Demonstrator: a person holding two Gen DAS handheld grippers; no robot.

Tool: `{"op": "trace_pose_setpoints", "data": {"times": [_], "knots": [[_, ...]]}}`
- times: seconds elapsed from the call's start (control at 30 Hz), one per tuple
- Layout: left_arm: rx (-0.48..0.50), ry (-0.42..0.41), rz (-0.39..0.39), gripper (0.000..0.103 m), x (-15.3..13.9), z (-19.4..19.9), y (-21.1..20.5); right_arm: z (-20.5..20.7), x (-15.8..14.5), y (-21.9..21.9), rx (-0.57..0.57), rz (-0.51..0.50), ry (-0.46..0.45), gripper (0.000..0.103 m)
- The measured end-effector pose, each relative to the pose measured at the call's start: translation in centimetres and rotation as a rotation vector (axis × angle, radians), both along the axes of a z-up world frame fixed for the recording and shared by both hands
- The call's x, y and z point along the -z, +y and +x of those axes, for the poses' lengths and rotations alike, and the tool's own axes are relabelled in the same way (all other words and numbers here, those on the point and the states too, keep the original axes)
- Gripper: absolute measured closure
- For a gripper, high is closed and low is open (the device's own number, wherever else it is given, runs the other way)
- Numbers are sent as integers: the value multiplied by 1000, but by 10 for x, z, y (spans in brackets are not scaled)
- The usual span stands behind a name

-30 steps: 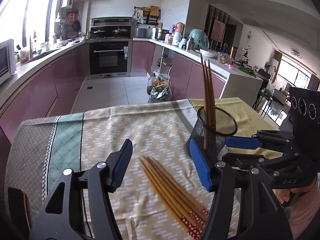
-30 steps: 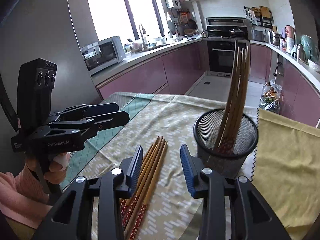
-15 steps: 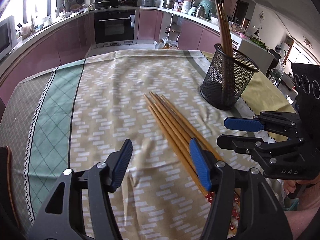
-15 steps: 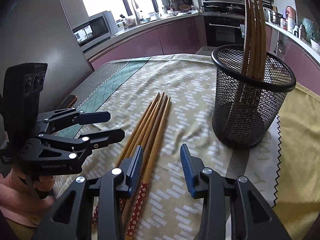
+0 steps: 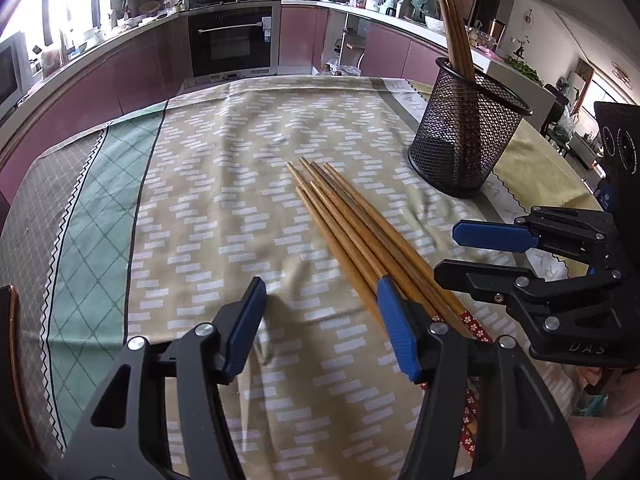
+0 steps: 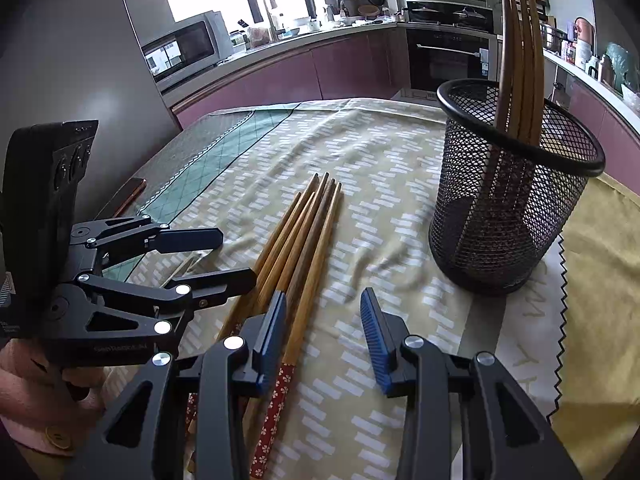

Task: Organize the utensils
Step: 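Grasp another chopstick with the left tool while the right tool grasps one too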

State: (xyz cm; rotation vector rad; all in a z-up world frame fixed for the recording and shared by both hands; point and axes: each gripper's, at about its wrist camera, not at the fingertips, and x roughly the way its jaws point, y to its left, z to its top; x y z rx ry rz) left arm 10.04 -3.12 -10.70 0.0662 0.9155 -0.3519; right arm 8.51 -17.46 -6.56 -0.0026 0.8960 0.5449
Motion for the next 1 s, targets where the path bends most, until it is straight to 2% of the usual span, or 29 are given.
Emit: {"op": "trace_pose_setpoints", "data": {"times": [0.3,0.47,0.63,0.87,1.0], "knots": [[3,-1,38,54,0,3,-3,3,4,10,0,-59,-18,67],[13,4,29,61,0,4,-1,5,5,9,-2,-79,-13,69],[17,2,27,72,1,7,0,7,6,13,1,-105,-9,75],[15,5,24,73,1,9,1,15,6,23,5,-125,-14,75],[0,0,32,79,1,12,0,19,6,23,15,-114,-9,84]]}}
